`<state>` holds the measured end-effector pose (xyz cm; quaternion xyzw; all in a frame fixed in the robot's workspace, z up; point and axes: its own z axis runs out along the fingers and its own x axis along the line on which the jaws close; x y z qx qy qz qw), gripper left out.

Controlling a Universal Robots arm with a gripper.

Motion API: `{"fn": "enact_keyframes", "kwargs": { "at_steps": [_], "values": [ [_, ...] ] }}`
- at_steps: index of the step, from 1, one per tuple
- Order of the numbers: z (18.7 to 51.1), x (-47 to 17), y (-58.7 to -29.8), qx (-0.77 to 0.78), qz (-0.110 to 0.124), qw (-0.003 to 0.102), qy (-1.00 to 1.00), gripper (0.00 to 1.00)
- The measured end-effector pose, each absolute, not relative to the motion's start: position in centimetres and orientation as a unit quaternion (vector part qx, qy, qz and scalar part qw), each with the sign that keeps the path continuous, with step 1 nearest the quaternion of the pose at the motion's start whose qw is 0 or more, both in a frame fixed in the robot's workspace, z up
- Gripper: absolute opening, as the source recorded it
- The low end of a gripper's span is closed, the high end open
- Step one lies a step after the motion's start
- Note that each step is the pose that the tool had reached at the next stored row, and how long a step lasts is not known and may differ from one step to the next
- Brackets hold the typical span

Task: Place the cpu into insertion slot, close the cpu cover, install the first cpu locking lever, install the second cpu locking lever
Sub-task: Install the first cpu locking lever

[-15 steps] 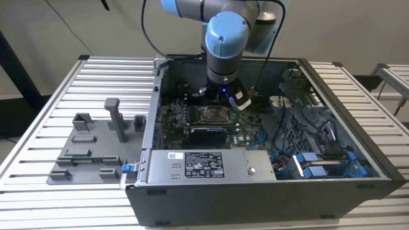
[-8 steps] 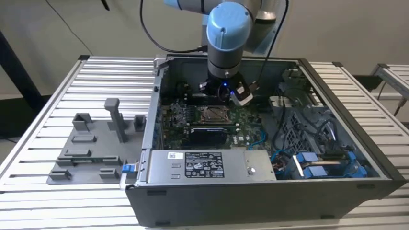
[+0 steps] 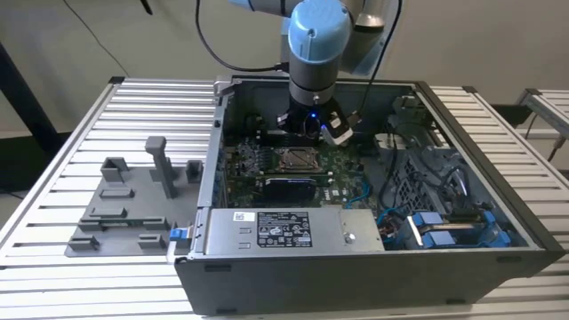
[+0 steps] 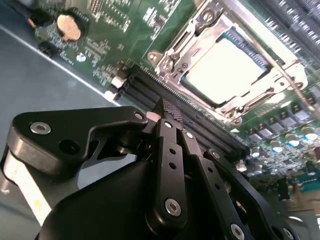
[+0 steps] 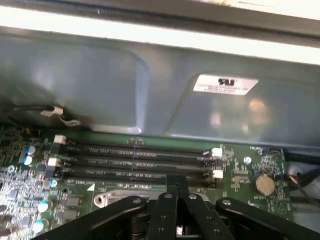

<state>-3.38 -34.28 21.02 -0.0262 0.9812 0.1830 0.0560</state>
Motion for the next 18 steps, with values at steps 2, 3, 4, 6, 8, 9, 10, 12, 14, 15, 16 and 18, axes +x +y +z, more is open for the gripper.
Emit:
{"fn": "enact_keyframes", "kwargs": {
  "at_steps": [2, 3, 4, 6, 8, 9, 10, 12, 14, 15, 16, 18],
  "values": [
    [21.0, -3.4, -34.3, -0.027, 0.166, 0.055, 0.984, 0.11],
    [21.1, -3.4, -34.3, -0.027, 0.161, 0.055, 0.985, 0.11],
    [21.3, -3.4, -34.3, -0.027, 0.159, 0.055, 0.985, 0.11],
    [21.6, -3.4, -34.3, -0.027, 0.158, 0.054, 0.986, 0.11],
    [22.0, -3.4, -34.5, -0.025, 0.158, 0.052, 0.986, 0.11],
    [22.2, -3.3, -34.5, -0.024, 0.157, 0.050, 0.986, 0.11],
    [22.3, -3.3, -34.6, -0.022, 0.157, 0.049, 0.986, 0.11],
    [22.5, -3.3, -34.8, -0.020, 0.156, 0.045, 0.986, 0.11],
    [22.6, -3.3, -35.0, -0.018, 0.155, 0.042, 0.987, 0.11],
    [22.6, -3.3, -35.1, -0.018, 0.153, 0.040, 0.987, 0.11],
    [22.7, -3.3, -35.2, -0.017, 0.152, 0.039, 0.987, 0.11],
    [22.8, -3.3, -35.3, -0.016, 0.152, 0.035, 0.988, 0.11]
  ]
}}
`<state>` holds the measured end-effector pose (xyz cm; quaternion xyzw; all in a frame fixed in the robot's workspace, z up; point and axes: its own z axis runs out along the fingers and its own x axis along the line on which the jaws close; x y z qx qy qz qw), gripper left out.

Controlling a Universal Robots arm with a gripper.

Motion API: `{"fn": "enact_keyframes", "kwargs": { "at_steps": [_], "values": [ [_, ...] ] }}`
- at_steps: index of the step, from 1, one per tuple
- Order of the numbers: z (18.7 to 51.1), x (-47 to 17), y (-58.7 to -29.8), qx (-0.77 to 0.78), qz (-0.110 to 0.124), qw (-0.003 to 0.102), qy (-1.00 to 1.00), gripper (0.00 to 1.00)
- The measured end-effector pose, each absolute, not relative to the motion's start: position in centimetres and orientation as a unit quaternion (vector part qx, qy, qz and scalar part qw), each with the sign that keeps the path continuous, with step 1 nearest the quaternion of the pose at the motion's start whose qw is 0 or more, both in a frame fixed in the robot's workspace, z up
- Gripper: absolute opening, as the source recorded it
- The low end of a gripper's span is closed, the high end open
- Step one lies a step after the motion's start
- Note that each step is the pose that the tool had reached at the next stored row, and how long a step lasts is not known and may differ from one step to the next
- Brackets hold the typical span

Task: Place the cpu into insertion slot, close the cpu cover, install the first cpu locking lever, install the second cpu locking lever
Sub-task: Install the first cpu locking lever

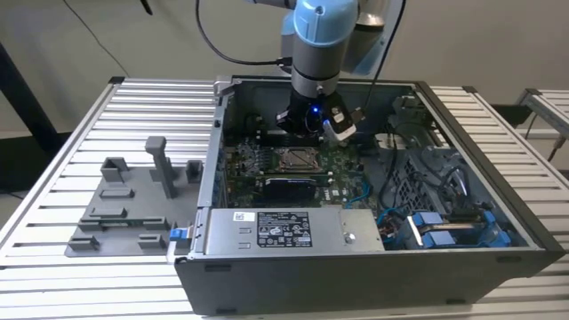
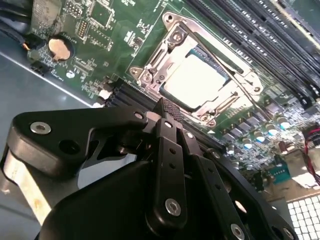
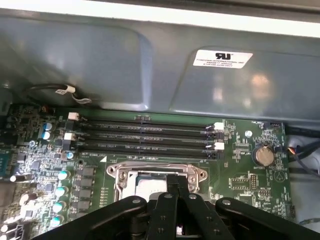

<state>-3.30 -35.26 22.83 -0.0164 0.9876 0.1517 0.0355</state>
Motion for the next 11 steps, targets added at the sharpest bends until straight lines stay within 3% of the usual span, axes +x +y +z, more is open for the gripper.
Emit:
{"fn": "enact_keyframes", "kwargs": {
  "at_steps": [11],
  "values": [
    [22.87, -3.44, -35.47, -0.013, 0.119, 0.006, 0.993, 0.11]
  ]
}}
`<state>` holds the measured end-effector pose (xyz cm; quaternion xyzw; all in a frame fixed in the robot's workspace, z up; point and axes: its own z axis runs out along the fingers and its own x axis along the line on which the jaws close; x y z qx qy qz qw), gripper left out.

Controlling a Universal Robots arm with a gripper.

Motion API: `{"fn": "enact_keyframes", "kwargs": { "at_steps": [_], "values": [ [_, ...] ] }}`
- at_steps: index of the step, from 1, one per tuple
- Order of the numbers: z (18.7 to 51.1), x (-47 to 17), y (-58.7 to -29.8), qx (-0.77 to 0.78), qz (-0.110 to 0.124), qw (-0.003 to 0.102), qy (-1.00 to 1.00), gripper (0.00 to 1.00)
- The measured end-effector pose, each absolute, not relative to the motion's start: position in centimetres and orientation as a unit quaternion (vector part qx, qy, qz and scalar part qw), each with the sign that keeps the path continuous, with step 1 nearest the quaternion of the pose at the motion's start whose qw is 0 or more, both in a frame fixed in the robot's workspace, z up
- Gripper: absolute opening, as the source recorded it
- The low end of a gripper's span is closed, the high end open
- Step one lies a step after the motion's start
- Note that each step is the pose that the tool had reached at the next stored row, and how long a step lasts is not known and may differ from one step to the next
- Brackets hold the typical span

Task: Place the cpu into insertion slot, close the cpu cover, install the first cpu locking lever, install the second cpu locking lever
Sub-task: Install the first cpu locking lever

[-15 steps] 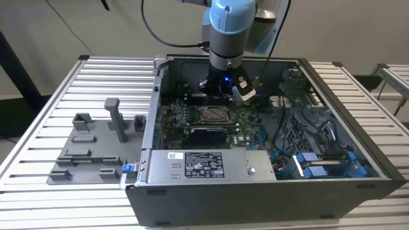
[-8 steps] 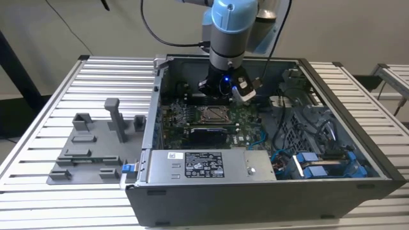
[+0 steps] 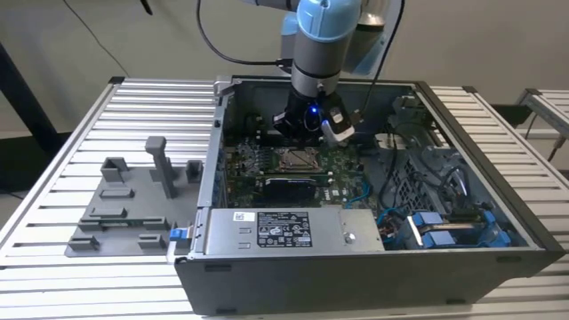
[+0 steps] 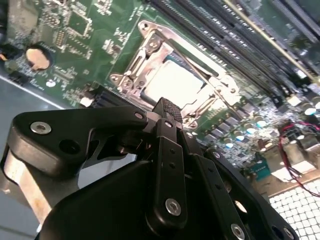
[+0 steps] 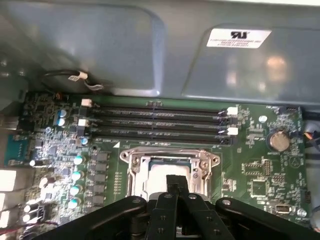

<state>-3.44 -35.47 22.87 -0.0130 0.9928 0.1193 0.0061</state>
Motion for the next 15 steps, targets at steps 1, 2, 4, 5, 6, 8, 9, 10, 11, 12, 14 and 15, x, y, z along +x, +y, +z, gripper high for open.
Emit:
{"fn": "enact_keyframes", "kwargs": {
  "at_steps": [1, 2, 4, 5, 6, 8, 9, 10, 11, 12, 14, 15],
  "values": [
    [22.91, -3.45, -35.47, -0.013, 0.118, 0.005, 0.993, 0.11],
    [23.01, -3.45, -35.48, -0.013, 0.117, 0.004, 0.993, 0.11],
    [23.19, -3.44, -35.47, -0.012, 0.115, 0.002, 0.993, 0.11],
    [23.30, -3.44, -35.47, -0.012, 0.115, 0.001, 0.993, 0.11],
    [23.39, -3.44, -35.47, -0.011, 0.114, 0.000, 0.993, 0.11],
    [23.49, -3.44, -35.46, -0.010, 0.113, -0.002, 0.993, 0.11],
    [23.52, -3.44, -35.47, -0.010, 0.113, -0.004, 0.994, 0.11],
    [23.53, -3.44, -35.48, -0.009, 0.112, -0.005, 0.994, 0.11],
    [23.53, -3.44, -35.48, -0.009, 0.112, -0.005, 0.994, 0.11],
    [23.53, -3.45, -35.48, -0.009, 0.112, -0.005, 0.994, 0.11],
    [23.53, -3.45, -35.48, -0.009, 0.112, -0.005, 0.994, 0.11],
    [23.59, -3.45, -35.49, -0.009, 0.112, -0.005, 0.994, 0.11]
  ]
}}
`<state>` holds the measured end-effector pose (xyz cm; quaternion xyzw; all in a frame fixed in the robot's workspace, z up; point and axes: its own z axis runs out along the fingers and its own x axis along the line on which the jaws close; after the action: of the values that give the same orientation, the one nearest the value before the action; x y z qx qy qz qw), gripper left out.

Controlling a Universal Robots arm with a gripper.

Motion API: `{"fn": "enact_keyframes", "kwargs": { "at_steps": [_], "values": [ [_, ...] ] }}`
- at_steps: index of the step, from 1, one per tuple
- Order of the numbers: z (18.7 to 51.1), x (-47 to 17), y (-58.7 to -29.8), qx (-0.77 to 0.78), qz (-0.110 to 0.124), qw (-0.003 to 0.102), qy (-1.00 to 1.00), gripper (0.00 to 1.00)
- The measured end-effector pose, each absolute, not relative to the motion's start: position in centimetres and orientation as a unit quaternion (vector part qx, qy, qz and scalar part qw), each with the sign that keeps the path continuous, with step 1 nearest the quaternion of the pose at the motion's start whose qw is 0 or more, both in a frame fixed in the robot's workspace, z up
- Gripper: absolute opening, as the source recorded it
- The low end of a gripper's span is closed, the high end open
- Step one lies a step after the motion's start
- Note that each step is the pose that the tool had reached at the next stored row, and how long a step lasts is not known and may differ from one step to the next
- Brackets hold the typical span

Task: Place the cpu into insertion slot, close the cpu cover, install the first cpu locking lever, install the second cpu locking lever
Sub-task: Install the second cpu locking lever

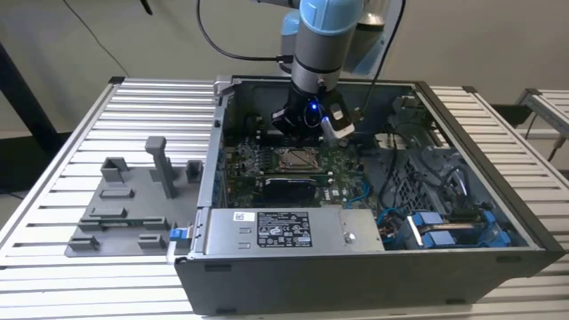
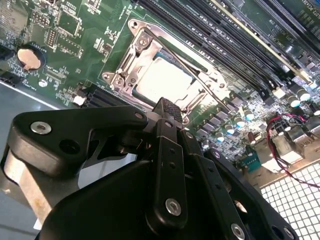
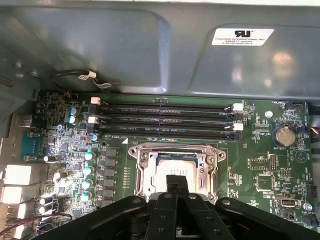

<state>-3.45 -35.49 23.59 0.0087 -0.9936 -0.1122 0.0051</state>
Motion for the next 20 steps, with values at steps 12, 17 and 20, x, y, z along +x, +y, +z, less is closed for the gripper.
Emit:
{"fn": "enact_keyframes", "kwargs": {
  "at_steps": [12, 17, 20],
  "values": [
    [25.4, -3.4, -37.2, 0.007, -0.109, 0.010, -0.994, 0.11],
    [25.8, -3.4, -38.2, 0.005, -0.105, 0.013, -0.994, 0.11],
    [26.0, -3.5, -38.7, 0.005, -0.104, 0.014, -0.994, 0.11]
  ]
}}
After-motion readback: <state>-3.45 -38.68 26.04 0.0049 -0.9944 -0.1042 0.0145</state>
